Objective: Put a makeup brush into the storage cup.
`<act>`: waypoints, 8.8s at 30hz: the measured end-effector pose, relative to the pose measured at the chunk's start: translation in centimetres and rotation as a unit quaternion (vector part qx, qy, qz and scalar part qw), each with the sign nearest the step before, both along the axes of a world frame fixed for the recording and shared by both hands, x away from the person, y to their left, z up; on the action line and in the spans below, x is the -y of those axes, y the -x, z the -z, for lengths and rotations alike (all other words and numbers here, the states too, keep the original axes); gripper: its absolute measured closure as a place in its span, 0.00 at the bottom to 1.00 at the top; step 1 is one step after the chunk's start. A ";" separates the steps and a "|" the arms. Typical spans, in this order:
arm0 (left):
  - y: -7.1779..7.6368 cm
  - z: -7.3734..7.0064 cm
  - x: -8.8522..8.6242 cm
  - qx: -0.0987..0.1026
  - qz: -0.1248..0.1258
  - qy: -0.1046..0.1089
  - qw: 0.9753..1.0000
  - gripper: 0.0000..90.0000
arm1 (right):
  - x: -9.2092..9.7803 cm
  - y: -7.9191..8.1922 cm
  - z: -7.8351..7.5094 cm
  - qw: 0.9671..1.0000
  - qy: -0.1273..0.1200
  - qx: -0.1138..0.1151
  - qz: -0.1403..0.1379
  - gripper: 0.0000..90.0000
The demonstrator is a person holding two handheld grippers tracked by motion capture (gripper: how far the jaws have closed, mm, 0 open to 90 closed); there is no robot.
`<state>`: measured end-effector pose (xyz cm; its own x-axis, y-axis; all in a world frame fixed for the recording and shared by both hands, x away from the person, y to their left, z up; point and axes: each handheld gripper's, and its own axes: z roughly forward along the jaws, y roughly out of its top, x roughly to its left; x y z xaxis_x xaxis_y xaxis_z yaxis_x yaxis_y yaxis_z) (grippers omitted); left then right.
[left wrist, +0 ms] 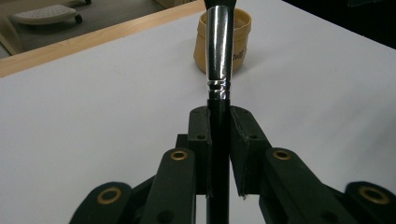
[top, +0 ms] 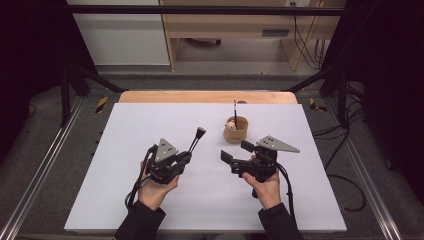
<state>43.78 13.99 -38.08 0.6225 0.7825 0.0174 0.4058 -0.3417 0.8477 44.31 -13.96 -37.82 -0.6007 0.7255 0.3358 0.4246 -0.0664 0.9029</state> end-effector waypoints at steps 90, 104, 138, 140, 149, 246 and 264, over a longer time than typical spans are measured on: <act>2.0 0.8 4.2 0.017 0.023 0.046 0.999 0.87 | -4.1 -1.3 1.4 0.992 -0.079 -0.078 -0.057 0.86; 1.8 0.0 3.8 0.030 0.043 0.043 0.998 0.67 | -3.5 -1.3 1.1 0.995 -0.071 -0.055 -0.047 0.86; 1.4 -0.1 -5.6 0.034 0.032 0.057 0.997 0.18 | 0.4 -1.2 0.0 1.000 -0.015 -0.005 -0.001 0.86; 1.6 0.1 -6.4 0.035 0.026 0.059 0.997 0.17 | 0.7 -1.2 -0.1 1.000 -0.008 0.000 0.001 0.86; 2.2 1.1 -9.4 0.034 0.000 0.057 0.998 0.15 | 1.9 -1.1 -0.3 1.000 0.010 0.007 0.010 0.86; 2.5 2.5 -14.0 0.041 -0.046 0.050 0.997 0.11 | 2.5 -14.9 -0.3 0.982 0.095 0.017 0.162 0.86; 2.5 2.5 -14.1 0.043 -0.047 0.049 0.997 0.11 | 1.5 -15.6 1.4 0.980 0.119 -0.013 0.158 0.86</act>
<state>41.25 28.13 -40.59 0.5460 0.8377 -0.0109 0.3559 -0.2202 0.9082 59.93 -15.48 -39.22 -0.3279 0.9334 0.1457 0.4392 0.0141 0.8983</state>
